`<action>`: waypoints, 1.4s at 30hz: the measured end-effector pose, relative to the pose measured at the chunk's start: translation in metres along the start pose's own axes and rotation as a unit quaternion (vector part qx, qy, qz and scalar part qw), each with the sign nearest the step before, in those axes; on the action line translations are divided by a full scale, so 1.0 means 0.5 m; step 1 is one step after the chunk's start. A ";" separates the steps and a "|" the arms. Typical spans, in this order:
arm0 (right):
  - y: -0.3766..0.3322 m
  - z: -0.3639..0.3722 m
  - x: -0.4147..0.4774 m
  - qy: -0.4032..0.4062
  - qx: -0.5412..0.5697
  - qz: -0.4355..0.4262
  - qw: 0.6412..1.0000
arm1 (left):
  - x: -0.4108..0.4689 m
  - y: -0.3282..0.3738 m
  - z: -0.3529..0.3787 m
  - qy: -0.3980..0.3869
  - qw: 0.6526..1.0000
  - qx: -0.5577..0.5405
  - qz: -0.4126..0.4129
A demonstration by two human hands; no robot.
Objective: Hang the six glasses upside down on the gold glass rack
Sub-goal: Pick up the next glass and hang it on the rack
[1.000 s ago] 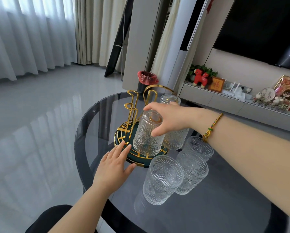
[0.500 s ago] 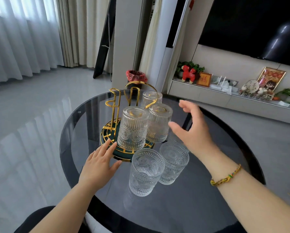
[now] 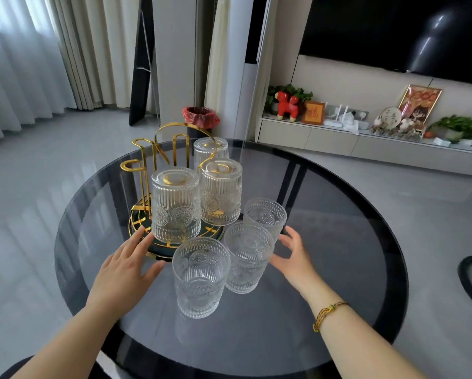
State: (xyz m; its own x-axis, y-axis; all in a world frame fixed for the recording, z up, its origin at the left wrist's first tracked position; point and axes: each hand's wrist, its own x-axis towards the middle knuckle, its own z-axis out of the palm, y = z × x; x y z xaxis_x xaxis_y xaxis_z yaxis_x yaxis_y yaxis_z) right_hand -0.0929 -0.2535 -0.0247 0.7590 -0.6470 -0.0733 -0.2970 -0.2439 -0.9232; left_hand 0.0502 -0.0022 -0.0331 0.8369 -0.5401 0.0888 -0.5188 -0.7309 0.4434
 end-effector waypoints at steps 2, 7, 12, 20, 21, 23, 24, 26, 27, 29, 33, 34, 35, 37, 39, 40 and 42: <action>-0.002 0.012 0.013 0.003 -0.045 -0.001 0.999 | -0.001 0.003 -0.001 -0.001 1.000 0.003 -0.002; -0.017 0.032 0.041 0.031 -0.134 -0.013 0.990 | -0.001 0.011 -0.006 -0.002 1.000 0.004 -0.002; -0.015 0.027 0.073 0.059 -0.091 -0.020 0.994 | -0.002 0.015 -0.008 0.001 1.000 -0.003 -0.003; -0.008 0.030 0.129 0.127 -0.111 0.000 0.986 | 0.003 0.009 -0.002 -0.001 1.000 0.000 -0.008; -0.008 0.031 0.133 0.136 -0.104 0.000 0.985 | 0.004 0.009 -0.002 0.001 1.000 -0.001 -0.007; -0.009 0.030 0.137 0.141 -0.078 -0.010 0.987 | 0.006 0.007 -0.001 0.002 1.000 -0.004 -0.005; -0.009 0.028 0.137 0.140 -0.060 -0.020 0.988 | 0.006 0.005 0.000 0.003 1.000 -0.005 -0.006; -0.010 0.021 0.136 0.139 -0.025 -0.038 0.989 | 0.005 0.002 0.000 0.009 1.000 -0.010 -0.004; -0.011 0.015 0.134 0.141 -0.016 -0.046 0.989 | 0.004 0.005 -0.002 0.007 1.000 -0.008 -0.003; -0.019 0.000 0.132 0.146 -0.013 -0.059 0.987 | 0.003 0.008 -0.008 0.006 1.000 -0.004 -0.004; -0.076 -0.045 0.135 0.132 -0.033 -0.108 0.985 | 0.005 -0.001 -0.004 0.005 1.000 0.010 -0.016; -0.097 -0.057 0.135 0.129 -0.061 -0.123 0.982 | 0.006 -0.003 -0.002 0.005 1.000 0.009 -0.013; -0.122 -0.069 0.135 0.125 -0.097 -0.141 0.977 | 0.006 -0.004 -0.001 0.006 1.000 0.010 -0.011; -0.181 -0.093 0.136 0.117 -0.170 -0.181 0.962 | 0.006 -0.011 0.004 0.010 1.000 0.008 -0.007; -0.246 -0.113 0.137 0.097 -0.247 -0.222 0.938 | 0.006 -0.015 0.005 0.010 1.000 -0.002 -0.007; -0.278 -0.121 0.139 0.083 -0.292 -0.241 0.922 | 0.007 -0.016 0.005 0.011 1.000 -0.006 -0.007; -0.342 -0.131 0.147 0.055 -0.382 -0.275 0.881 | 0.008 -0.018 0.007 0.010 1.000 -0.003 -0.007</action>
State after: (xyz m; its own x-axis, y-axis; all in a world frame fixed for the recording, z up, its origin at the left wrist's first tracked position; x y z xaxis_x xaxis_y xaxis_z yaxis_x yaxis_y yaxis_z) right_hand -0.0241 -0.3065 0.1525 0.8612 -0.3360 0.3813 -0.2379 -0.9296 -0.2816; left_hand 0.0578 0.0009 -0.0399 0.8479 -0.5205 0.1004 -0.5054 -0.7365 0.4496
